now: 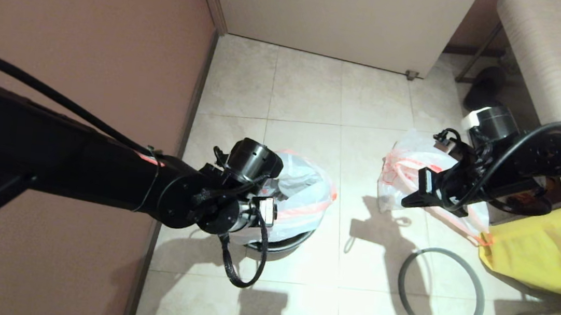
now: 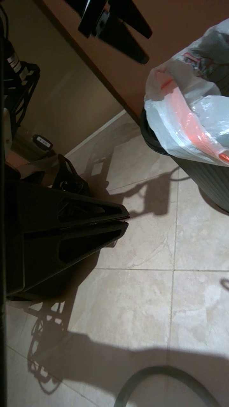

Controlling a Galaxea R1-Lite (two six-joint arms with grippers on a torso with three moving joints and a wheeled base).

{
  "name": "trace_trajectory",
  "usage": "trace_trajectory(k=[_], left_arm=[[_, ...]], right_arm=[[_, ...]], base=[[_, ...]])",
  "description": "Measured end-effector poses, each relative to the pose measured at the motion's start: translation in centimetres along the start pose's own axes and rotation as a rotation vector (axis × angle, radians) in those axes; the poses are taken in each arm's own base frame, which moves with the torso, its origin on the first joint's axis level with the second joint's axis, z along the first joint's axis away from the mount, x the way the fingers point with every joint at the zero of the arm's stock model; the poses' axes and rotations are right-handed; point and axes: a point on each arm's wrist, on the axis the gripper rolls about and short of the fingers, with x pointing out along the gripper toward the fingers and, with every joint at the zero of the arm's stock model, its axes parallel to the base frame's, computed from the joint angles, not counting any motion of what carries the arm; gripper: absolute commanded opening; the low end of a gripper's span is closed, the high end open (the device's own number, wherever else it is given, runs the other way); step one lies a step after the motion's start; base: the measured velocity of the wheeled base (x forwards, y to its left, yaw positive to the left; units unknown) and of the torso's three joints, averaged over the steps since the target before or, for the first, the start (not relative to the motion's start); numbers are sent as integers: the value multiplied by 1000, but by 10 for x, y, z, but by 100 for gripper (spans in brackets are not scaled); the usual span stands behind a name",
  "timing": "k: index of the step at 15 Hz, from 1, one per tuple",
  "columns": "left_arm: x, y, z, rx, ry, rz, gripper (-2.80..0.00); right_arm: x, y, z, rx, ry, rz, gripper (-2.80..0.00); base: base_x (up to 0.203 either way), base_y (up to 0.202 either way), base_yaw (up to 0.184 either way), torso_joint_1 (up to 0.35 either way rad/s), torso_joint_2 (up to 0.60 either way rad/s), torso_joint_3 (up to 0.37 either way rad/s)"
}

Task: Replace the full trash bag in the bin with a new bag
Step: Put the new garbage bag on the trash can

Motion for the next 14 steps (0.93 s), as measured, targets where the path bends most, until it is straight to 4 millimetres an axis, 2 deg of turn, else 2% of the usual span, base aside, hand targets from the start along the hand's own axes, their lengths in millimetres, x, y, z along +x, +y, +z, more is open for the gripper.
trace_trajectory(k=[3,7,10,14], left_arm=[[6,13,12,-33,0,-12,-280],[34,30,23,-90,72,-94,-280],[51,28,22,-143,112,-89,-280],[47,15,23,-228,236,-72,-280]], right_arm=[[23,17,-11,-43,48,30,-280],[54,51,-18,-131,53,98,-280],[60,46,-13,-80,46,93,-280],[64,34,-9,-37,37,78,-280]], base=[[0,0,0,0,0,0],[0,0,0,0,0,0],[0,0,0,0,0,0],[0,0,0,0,0,0]])
